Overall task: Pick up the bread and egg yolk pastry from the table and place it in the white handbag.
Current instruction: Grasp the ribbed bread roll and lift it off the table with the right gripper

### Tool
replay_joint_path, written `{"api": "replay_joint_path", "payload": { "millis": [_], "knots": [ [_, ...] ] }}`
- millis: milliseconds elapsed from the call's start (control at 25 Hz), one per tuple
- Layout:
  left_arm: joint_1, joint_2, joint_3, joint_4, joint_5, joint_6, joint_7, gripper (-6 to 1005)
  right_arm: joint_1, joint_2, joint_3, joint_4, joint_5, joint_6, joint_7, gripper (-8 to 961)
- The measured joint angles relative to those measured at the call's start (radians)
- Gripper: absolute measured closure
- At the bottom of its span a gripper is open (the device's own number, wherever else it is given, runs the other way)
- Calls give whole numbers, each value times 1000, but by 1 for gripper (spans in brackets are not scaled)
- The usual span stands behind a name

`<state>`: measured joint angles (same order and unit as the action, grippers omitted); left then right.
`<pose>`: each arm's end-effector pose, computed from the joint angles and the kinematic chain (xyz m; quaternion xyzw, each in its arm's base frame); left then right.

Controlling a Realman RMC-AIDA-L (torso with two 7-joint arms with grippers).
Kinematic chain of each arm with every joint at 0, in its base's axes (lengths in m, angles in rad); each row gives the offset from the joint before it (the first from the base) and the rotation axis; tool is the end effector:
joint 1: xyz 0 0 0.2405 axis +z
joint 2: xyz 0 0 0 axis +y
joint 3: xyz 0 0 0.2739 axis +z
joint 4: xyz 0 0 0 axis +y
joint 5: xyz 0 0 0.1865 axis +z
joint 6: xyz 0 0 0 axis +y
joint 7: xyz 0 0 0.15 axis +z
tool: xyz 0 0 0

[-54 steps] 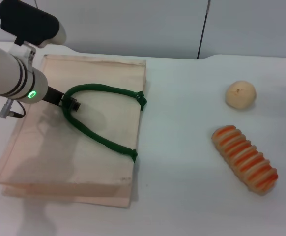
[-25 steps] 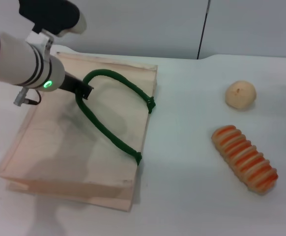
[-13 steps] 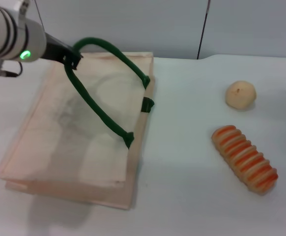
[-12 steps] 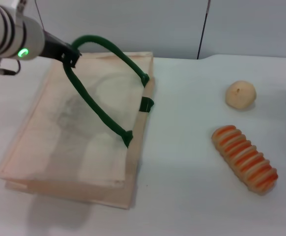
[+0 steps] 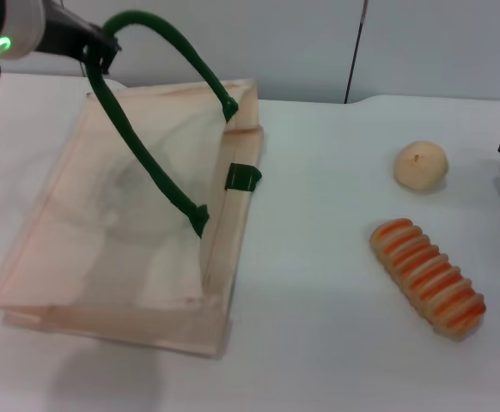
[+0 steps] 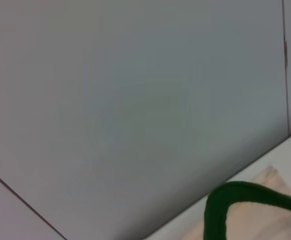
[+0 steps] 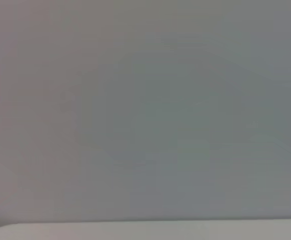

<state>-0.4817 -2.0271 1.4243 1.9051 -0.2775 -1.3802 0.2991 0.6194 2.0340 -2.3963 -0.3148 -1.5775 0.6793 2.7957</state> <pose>-0.1498 0.3635 0.0888 -0.8404 -0.2530 0.0603 0.4755 0.3300 0.3990 -0.0156 -0.6579 0.3493 0.1458 0.6510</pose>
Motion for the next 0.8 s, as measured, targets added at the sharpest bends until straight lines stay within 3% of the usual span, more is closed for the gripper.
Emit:
{"api": "replay_joint_path", "payload": {
  "millis": [400,800],
  "knots": [
    [-34,1,-19,117,38,-82,11,870,-7,0,-3,-39,-14,-4,-46,129],
    [-81,1,-19,123,37,-91,17,871,-8,-2,4,-40,-11,-27,-49,130]
  ]
}}
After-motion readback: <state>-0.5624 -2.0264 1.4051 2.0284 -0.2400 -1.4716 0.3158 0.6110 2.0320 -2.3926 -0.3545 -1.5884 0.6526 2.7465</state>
